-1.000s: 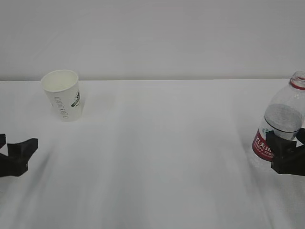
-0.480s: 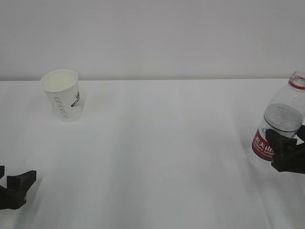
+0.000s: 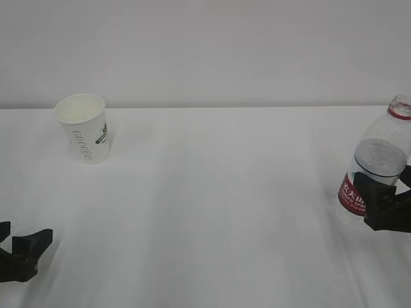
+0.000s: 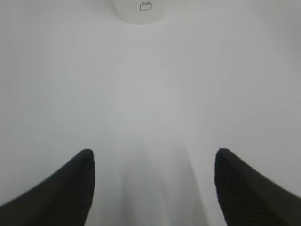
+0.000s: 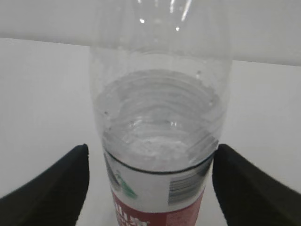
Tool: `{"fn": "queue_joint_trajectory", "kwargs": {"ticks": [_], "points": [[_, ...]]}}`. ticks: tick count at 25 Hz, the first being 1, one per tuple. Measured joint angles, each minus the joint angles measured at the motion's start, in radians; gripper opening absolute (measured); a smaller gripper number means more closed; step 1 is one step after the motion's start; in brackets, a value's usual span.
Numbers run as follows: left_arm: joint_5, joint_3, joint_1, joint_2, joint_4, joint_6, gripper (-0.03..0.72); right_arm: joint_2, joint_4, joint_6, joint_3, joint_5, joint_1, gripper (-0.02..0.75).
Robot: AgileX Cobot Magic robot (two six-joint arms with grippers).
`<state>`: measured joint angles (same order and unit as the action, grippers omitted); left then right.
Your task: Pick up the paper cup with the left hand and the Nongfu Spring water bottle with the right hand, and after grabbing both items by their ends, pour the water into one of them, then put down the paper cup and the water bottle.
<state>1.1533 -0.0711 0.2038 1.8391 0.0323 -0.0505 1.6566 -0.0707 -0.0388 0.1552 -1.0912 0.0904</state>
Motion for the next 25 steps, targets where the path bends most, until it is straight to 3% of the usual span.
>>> {"fn": "queue_joint_trajectory", "kwargs": {"ticks": [10, 25], "points": [[0.000, 0.000, 0.000, 0.000, 0.040, 0.000, 0.579, 0.174, 0.022, 0.008, 0.013, -0.046, 0.000, 0.653], [0.001, 0.000, 0.000, 0.002, 0.047, 0.000, 0.579, 0.187, 0.005, 0.010, 0.087, -0.051, 0.000, 0.643]]}}
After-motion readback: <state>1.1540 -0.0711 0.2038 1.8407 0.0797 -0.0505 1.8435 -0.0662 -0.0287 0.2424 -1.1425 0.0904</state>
